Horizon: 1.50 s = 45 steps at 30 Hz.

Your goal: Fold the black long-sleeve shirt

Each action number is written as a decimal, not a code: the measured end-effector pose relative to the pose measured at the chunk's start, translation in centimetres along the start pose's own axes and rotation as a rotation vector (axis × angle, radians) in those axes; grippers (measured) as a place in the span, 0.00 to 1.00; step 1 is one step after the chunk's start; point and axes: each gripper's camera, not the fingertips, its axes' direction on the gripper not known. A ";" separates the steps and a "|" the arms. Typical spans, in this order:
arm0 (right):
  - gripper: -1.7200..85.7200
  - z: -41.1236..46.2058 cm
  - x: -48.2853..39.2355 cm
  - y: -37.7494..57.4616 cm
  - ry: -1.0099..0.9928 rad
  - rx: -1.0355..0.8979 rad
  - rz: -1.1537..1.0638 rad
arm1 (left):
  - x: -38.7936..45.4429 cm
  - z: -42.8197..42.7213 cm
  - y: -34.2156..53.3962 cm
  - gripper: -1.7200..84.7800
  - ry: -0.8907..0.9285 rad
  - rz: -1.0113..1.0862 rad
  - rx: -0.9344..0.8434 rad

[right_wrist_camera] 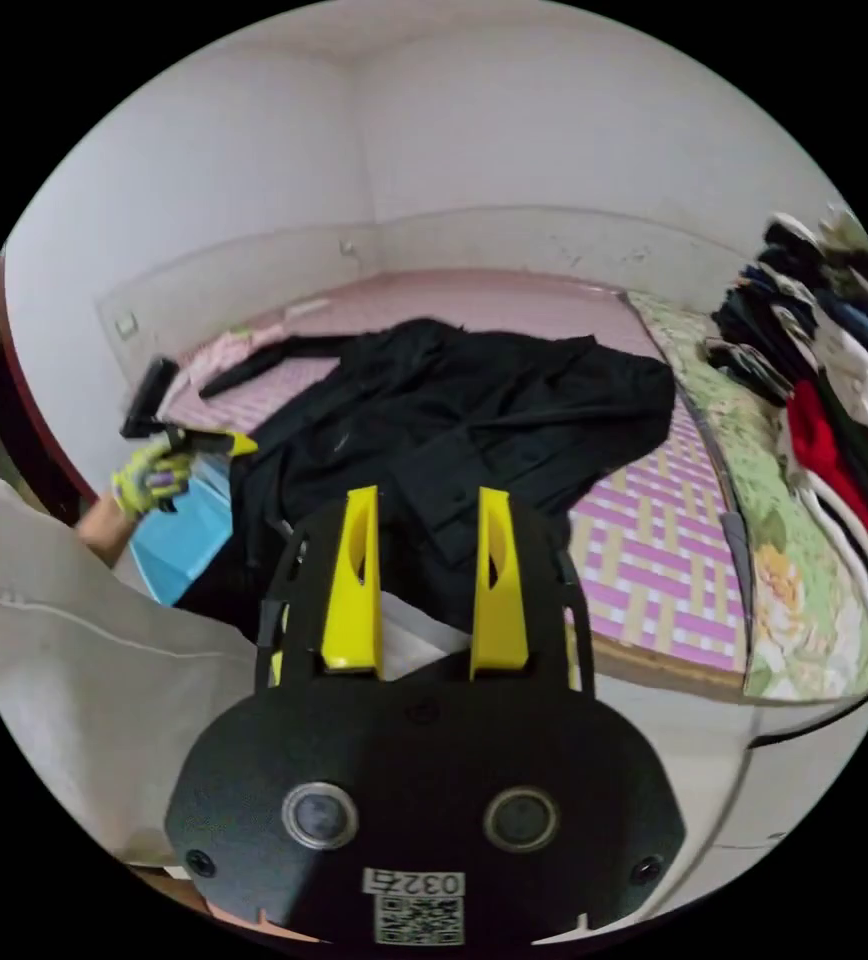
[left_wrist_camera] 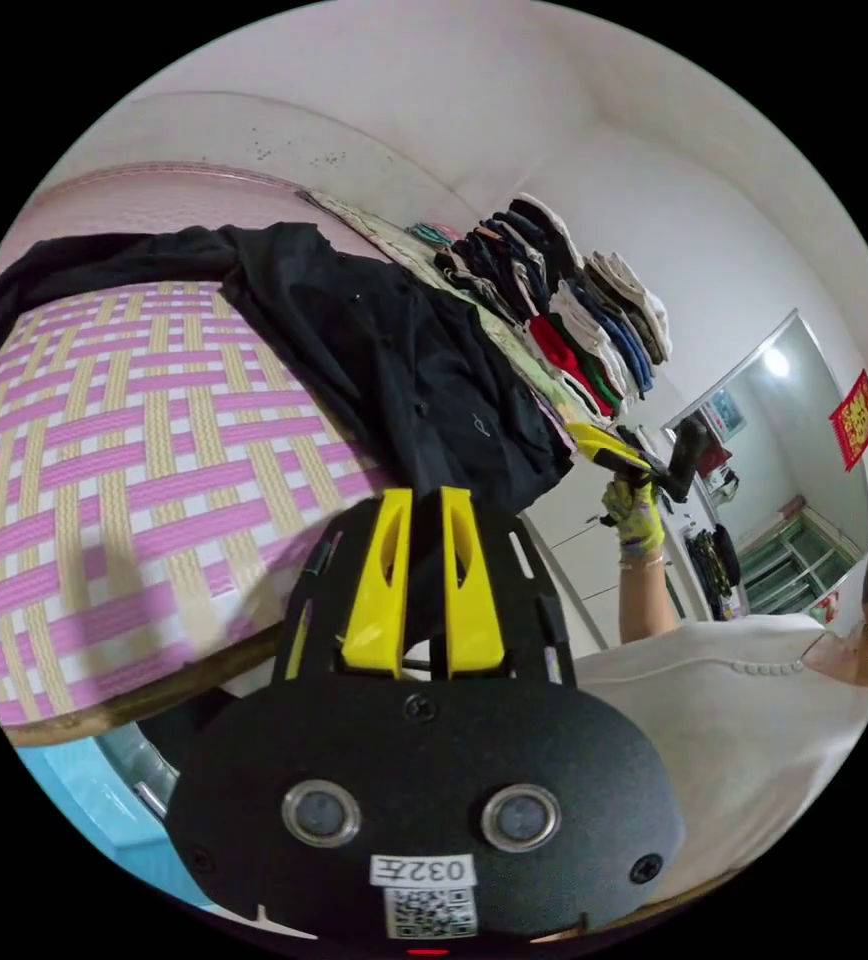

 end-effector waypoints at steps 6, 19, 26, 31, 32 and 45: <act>0.08 6.2 -2.2 -2.1 0.187 -0.067 -0.054 | -1.0 0.3 -0.2 0.06 -0.047 0.032 -0.002; 0.09 -13.4 17.9 15.5 0.451 0.604 0.826 | -5.6 1.1 0.6 0.02 0.088 0.015 0.065; 0.11 -4.2 13.6 11.0 -0.020 0.421 0.428 | -6.3 2.9 0.1 0.02 0.109 -0.019 0.099; 0.10 2.2 10.4 5.5 -0.043 0.205 0.262 | -8.7 0.5 -2.8 0.00 0.307 -0.066 0.182; 0.10 3.1 10.4 4.8 -0.018 0.173 0.259 | -10.3 -2.0 -3.2 0.00 0.347 -0.105 0.264; 0.12 6.1 16.8 5.9 -0.331 0.130 0.366 | -16.4 -12.0 -1.4 0.05 -0.431 -0.410 0.161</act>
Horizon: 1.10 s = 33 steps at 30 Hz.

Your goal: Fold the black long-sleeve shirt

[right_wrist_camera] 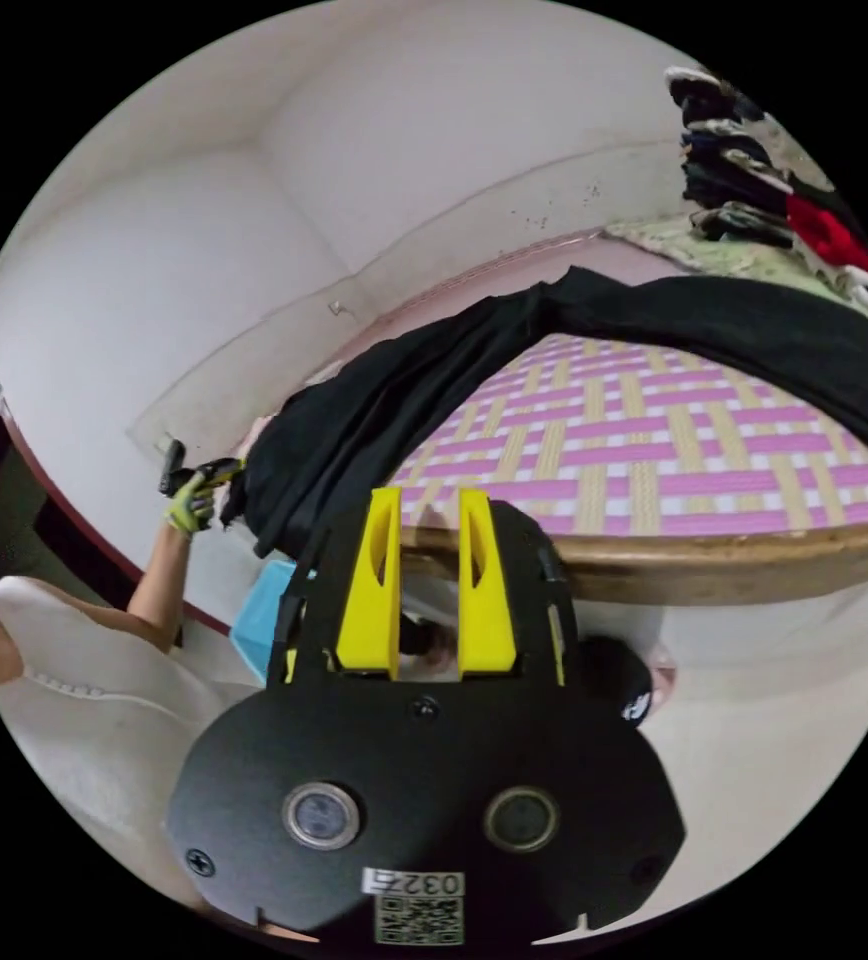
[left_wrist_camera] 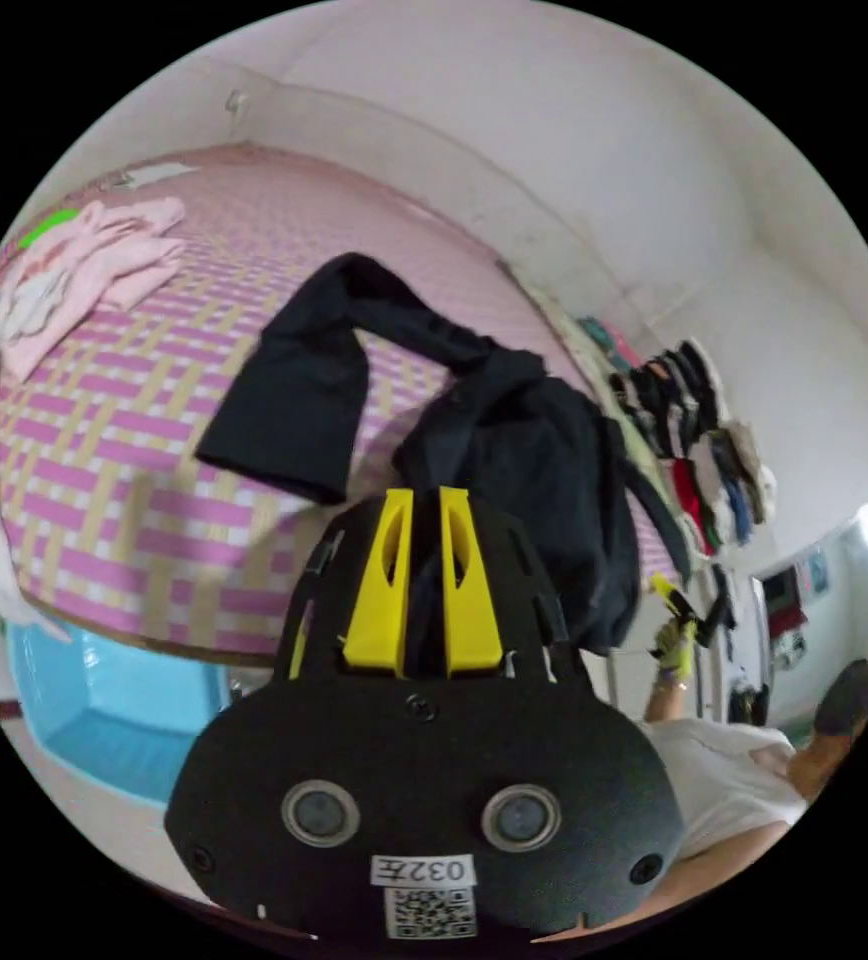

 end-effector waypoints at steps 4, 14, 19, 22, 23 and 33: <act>0.12 0.4 -1.1 1.1 -0.078 -0.073 -0.023 | 4.6 -1.5 2.4 0.04 -0.525 -0.022 0.147; 0.14 5.9 4.6 1.2 -0.344 -0.258 0.098 | 24.5 8.6 9.4 0.13 0.174 0.594 -0.007; 0.05 5.6 5.5 -0.1 -0.344 -0.261 0.053 | 27.0 11.4 13.0 0.08 -0.049 0.709 -0.049; 0.02 3.8 5.7 -1.0 -0.376 -0.226 0.001 | 26.5 10.4 13.8 0.02 -0.171 0.721 0.005; 0.01 2.0 5.7 -1.5 -0.397 -0.175 -0.020 | 25.5 9.1 13.4 0.01 -0.101 0.695 0.020; 0.01 -4.7 7.5 -0.9 -0.405 -0.211 -0.160 | 6.4 10.7 13.6 0.01 0.798 0.160 -0.095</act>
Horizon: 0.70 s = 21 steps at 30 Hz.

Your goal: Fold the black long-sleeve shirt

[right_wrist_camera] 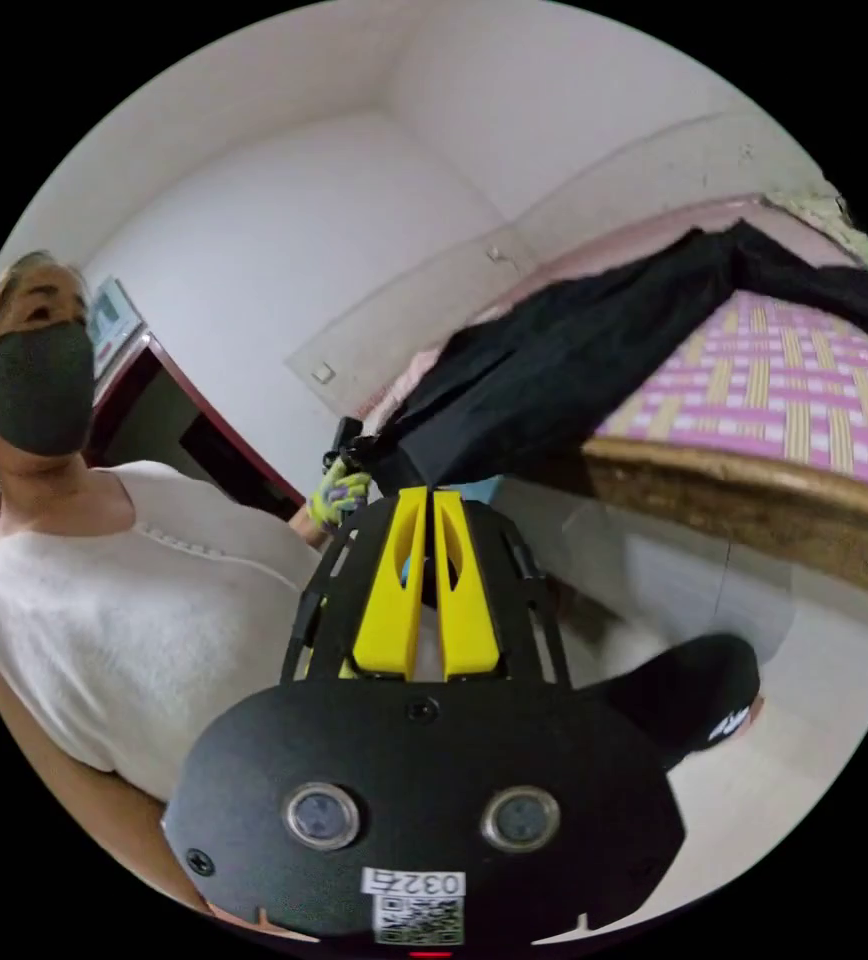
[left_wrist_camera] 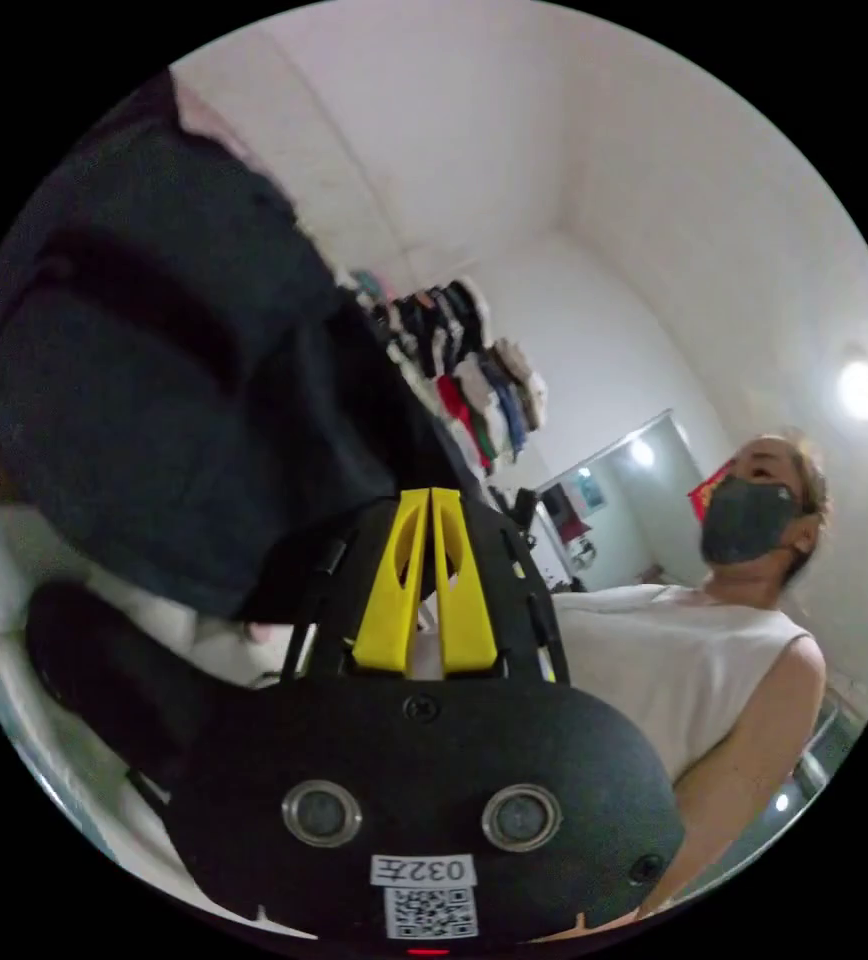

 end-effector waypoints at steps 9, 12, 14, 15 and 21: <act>0.08 1.8 5.1 2.3 -0.018 -0.082 0.188 | 2.3 -0.4 1.5 0.02 -0.120 0.112 0.060; 0.16 1.8 6.8 2.6 0.003 -0.091 0.246 | 4.3 1.8 1.0 0.04 -0.187 0.180 0.009; 0.16 1.3 7.7 2.7 -0.027 -0.033 0.262 | 5.6 3.4 0.9 0.06 -0.245 0.211 -0.011; 0.16 1.1 8.3 2.6 -0.016 0.003 0.278 | 6.6 4.6 1.0 0.07 -0.295 0.247 -0.024; 0.15 1.7 9.2 1.4 0.071 0.106 0.256 | 12.6 10.1 2.6 0.08 -0.621 0.452 -0.011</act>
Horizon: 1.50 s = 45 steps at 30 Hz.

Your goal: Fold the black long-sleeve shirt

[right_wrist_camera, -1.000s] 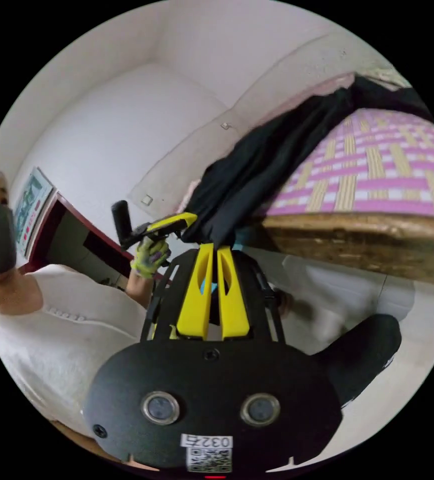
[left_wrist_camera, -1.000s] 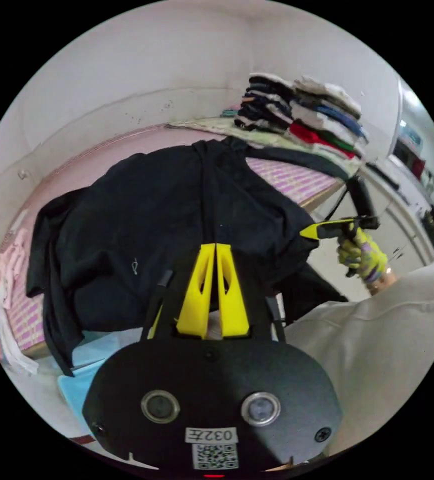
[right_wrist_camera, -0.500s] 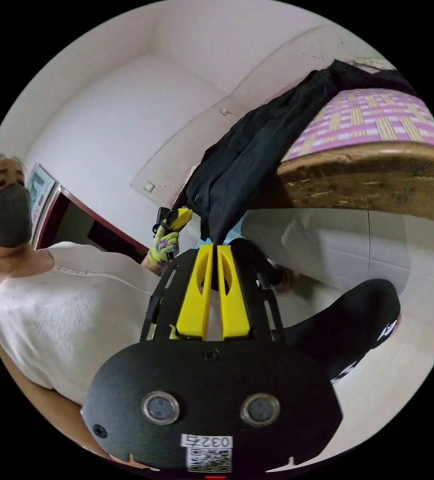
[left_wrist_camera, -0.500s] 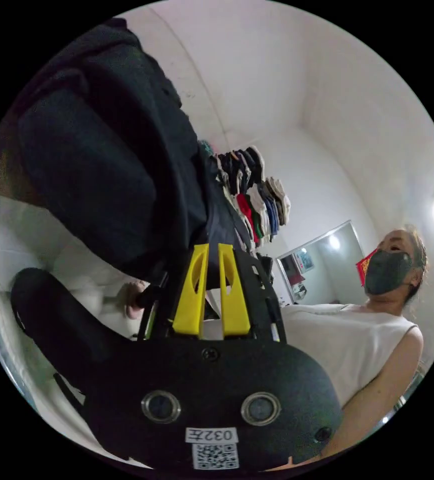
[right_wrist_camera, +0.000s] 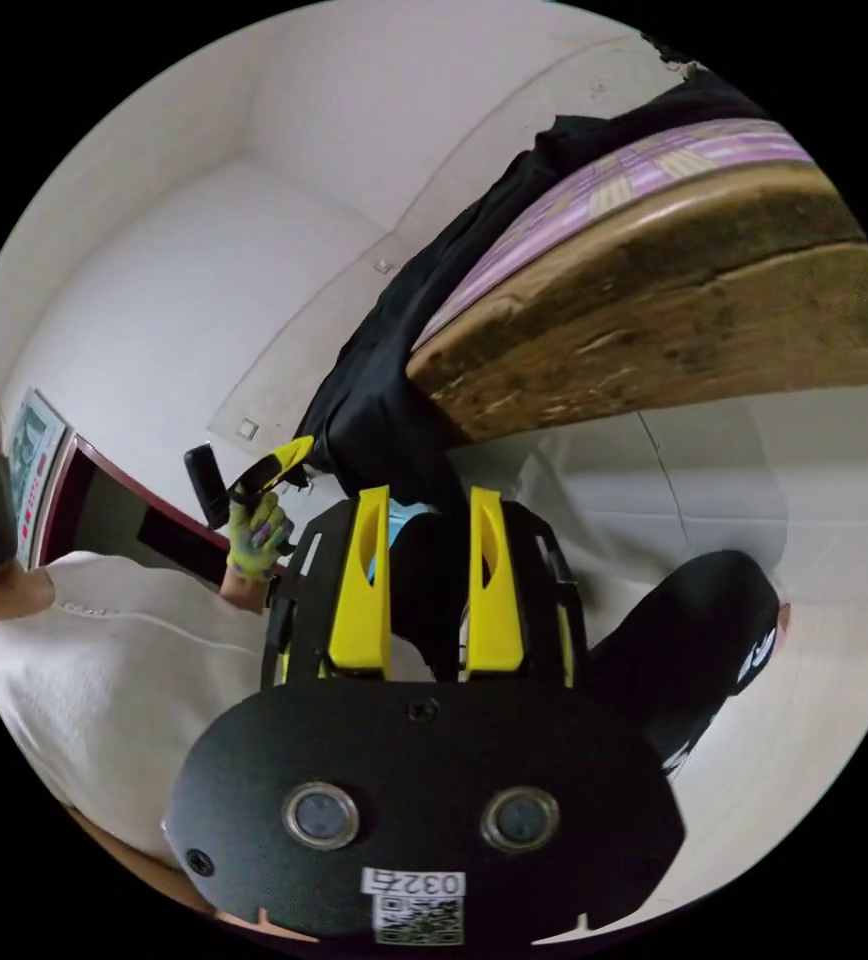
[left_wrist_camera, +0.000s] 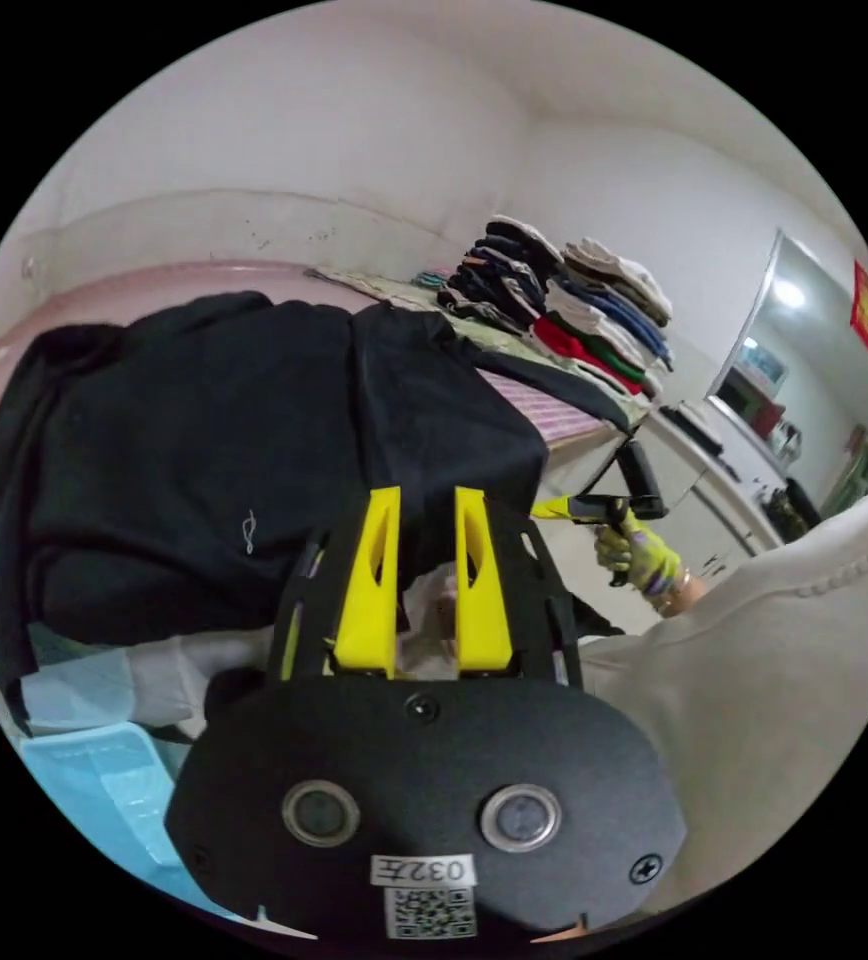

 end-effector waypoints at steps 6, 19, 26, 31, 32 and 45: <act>0.04 1.4 -1.5 -0.6 -0.112 0.010 -0.094 | 6.8 2.7 -0.5 0.10 -0.344 0.159 -0.077; 0.01 -1.1 -4.1 0.6 -0.203 0.065 -0.118 | -1.8 -4.0 -0.9 0.01 -0.079 -0.312 -0.012; 0.01 -0.8 -5.9 0.4 -0.220 0.059 -0.111 | -1.3 -7.3 -1.2 0.01 -0.134 -0.259 0.064; 0.01 -0.6 -7.7 0.2 -0.212 0.022 -0.132 | 2.9 -2.5 -4.6 0.01 -0.224 -0.065 -0.145; 0.01 -1.1 -7.8 0.5 -0.196 0.025 -0.124 | 2.5 -1.7 -4.9 0.01 -0.244 -0.078 -0.199; 0.08 -8.6 -14.6 -3.8 0.256 0.035 -0.061 | -5.0 -7.8 -14.3 0.04 -0.076 -0.080 -0.089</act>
